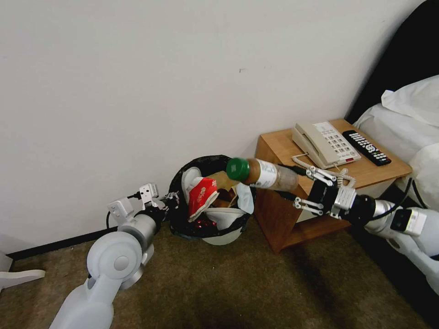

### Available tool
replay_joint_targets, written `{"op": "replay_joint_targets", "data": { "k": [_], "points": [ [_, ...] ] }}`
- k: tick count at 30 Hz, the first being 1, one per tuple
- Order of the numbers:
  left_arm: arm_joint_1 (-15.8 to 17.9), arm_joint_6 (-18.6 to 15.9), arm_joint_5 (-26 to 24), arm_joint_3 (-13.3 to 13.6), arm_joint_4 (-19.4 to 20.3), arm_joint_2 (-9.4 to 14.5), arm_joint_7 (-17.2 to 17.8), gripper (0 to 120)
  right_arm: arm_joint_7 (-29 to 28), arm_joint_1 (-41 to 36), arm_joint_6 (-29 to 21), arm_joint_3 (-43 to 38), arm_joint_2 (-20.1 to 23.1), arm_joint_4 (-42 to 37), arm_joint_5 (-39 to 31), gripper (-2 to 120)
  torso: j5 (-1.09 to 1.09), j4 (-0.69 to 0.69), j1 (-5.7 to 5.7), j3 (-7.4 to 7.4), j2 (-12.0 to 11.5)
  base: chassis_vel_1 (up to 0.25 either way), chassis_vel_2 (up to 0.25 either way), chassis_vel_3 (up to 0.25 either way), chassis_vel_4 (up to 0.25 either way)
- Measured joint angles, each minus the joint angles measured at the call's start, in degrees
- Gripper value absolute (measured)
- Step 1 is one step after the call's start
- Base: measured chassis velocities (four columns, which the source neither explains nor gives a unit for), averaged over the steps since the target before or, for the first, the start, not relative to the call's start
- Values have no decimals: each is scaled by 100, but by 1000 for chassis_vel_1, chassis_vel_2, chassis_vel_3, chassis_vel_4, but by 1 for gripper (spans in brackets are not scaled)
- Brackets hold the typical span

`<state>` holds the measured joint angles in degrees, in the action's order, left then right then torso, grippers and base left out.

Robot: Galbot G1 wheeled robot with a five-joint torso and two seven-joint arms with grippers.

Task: Pick up the trash bin, then pick up the garbage from the floor and place it into the trash bin.

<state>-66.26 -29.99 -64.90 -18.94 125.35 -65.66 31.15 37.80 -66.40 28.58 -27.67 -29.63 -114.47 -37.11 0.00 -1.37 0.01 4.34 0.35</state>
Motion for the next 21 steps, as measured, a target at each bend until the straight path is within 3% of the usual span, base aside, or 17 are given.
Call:
{"op": "replay_joint_targets", "data": {
  "k": [10, 21],
  "points": [
    [125, 0, 65, 300, 2, 51, 0, 4, -42, 242, -443, 514, 446, -29, -490, 46, 0, 0, 0, 0, 0, 0, 0, 0, 0],
    [213, -6, 85, 501, 51, 162, -3, 4, -41, 549, -595, 1327, 480, 26, -534, 46, 0, 0, 0, 0, 0, 0, 0, 0, 0]
  ]
}}
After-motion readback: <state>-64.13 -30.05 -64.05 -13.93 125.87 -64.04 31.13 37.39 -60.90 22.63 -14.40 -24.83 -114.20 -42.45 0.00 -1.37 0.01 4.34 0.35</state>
